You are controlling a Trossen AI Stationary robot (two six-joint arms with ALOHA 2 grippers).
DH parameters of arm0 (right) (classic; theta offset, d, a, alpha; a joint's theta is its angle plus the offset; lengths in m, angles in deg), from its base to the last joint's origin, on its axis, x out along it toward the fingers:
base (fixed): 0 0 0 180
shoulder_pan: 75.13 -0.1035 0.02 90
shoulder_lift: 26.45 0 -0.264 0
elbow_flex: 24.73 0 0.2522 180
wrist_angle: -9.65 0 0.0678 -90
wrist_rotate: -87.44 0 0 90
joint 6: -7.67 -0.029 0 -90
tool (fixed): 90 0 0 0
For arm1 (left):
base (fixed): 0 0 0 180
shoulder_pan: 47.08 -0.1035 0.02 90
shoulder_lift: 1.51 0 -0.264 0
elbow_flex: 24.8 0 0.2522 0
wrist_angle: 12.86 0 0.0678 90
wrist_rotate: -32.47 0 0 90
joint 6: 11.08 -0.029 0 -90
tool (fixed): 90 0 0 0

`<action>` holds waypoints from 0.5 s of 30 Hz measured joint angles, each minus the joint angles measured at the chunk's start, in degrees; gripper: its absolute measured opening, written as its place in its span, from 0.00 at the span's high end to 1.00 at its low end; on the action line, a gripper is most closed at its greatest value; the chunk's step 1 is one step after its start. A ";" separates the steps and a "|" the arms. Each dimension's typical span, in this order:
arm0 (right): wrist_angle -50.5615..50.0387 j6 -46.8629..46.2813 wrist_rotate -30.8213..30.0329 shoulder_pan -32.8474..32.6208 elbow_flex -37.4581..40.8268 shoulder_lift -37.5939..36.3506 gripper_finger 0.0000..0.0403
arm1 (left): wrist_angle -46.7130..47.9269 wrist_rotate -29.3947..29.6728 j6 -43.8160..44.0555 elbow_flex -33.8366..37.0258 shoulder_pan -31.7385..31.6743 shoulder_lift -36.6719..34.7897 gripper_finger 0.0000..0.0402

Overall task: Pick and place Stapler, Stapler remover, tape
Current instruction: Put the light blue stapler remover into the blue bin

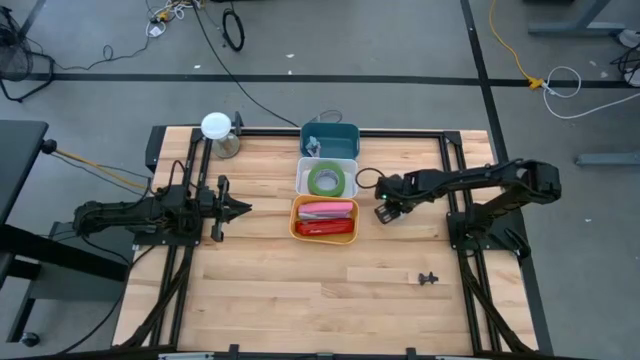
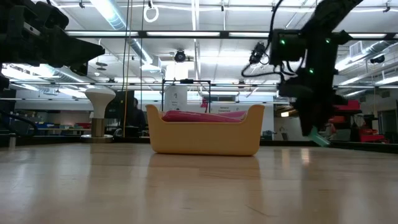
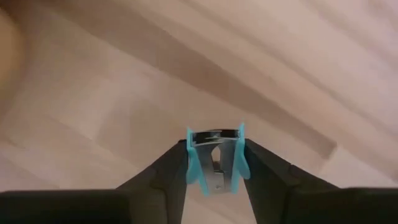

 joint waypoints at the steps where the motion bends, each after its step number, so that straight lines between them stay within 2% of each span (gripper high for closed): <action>1: 0.00 0.58 -0.01 0.05 -1.17 0.00 0.64 | -0.01 0.01 0.00 0.02 0.01 0.00 0.91; 6: -0.01 2.59 -2.38 0.11 -6.54 0.00 0.64 | 0.00 0.01 0.00 0.01 0.01 0.00 0.91; 15: -0.25 7.71 -2.44 1.25 -14.93 0.00 0.70 | -0.01 0.00 0.00 0.01 0.00 0.00 0.91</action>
